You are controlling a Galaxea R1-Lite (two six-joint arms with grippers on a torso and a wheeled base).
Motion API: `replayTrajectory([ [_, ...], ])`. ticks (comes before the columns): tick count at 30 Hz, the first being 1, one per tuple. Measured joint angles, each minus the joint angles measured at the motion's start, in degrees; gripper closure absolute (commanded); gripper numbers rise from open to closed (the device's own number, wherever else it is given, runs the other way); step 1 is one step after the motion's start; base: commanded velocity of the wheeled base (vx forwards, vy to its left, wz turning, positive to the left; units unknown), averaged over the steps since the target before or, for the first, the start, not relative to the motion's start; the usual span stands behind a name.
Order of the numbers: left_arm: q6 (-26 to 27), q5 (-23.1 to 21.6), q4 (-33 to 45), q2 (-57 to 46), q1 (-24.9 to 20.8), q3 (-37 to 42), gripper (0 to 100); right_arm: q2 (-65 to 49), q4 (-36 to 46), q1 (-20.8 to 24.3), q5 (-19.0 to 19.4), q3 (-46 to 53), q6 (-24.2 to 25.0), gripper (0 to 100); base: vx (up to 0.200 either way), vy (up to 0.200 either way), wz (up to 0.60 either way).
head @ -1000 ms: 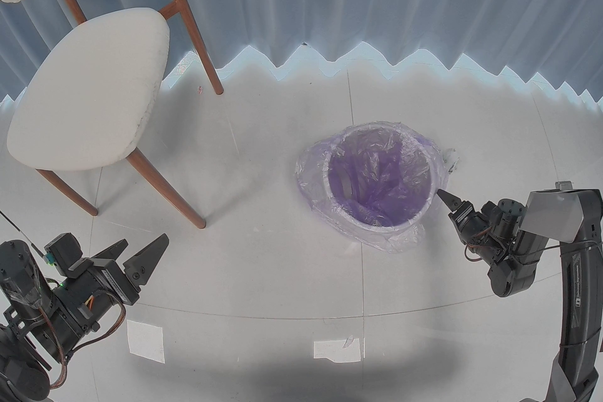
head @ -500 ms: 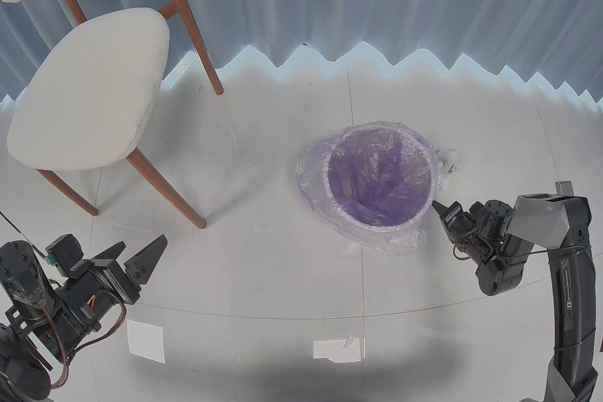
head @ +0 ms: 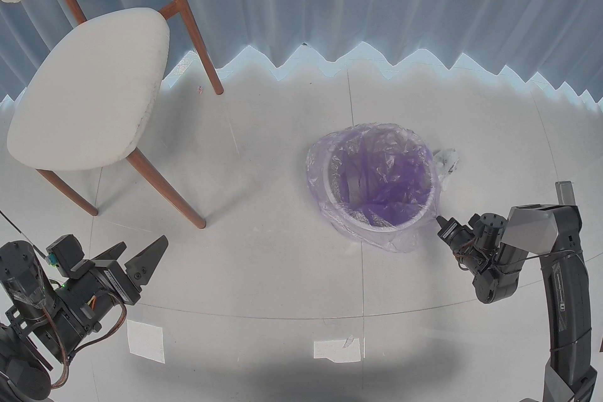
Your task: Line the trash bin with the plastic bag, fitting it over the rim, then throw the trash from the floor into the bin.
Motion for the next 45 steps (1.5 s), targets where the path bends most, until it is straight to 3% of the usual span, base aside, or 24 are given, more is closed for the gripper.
replayTrajectory([
  [1,0.0,-0.1,0.0,0.0,0.0,0.0,0,0.2,0.1,0.0,0.0,0.0,0.0,0,0.000,0.000,0.00],
  [14,-0.3,-1.0,-0.1,1.2,-4.4,0.0,0,-2.7,-2.9,-1.3,-0.1,7.7,0.7,0,0.000,0.000,0.00],
  [20,-1.0,-5.9,-0.3,5.5,-7.1,0.0,0,-11.2,-3.0,-3.3,0.0,19.2,2.7,0,0.000,0.000,0.00],
  [28,-6.4,-11.9,-4.0,20.8,-8.0,-3.8,0,-25.7,-3.0,-5.8,0.1,31.8,7.1,0,0.000,0.000,0.00],
  [37,-11.1,-14.3,-11.5,41.9,-8.8,-19.5,0,-38.9,-3.0,-6.9,0.1,40.8,8.9,0,0.000,0.000,0.00],
  [38,-11.3,-14.4,-11.7,43.3,-8.9,-21.5,100,-39.8,-3.0,-6.9,0.1,41.2,9.0,0,0.000,0.000,0.00],
  [45,-12.0,-14.1,-12.8,52.9,-8.7,-38.4,100,-44.1,-3.0,-7.3,0.0,43.1,9.4,0,0.000,0.000,0.00],
])
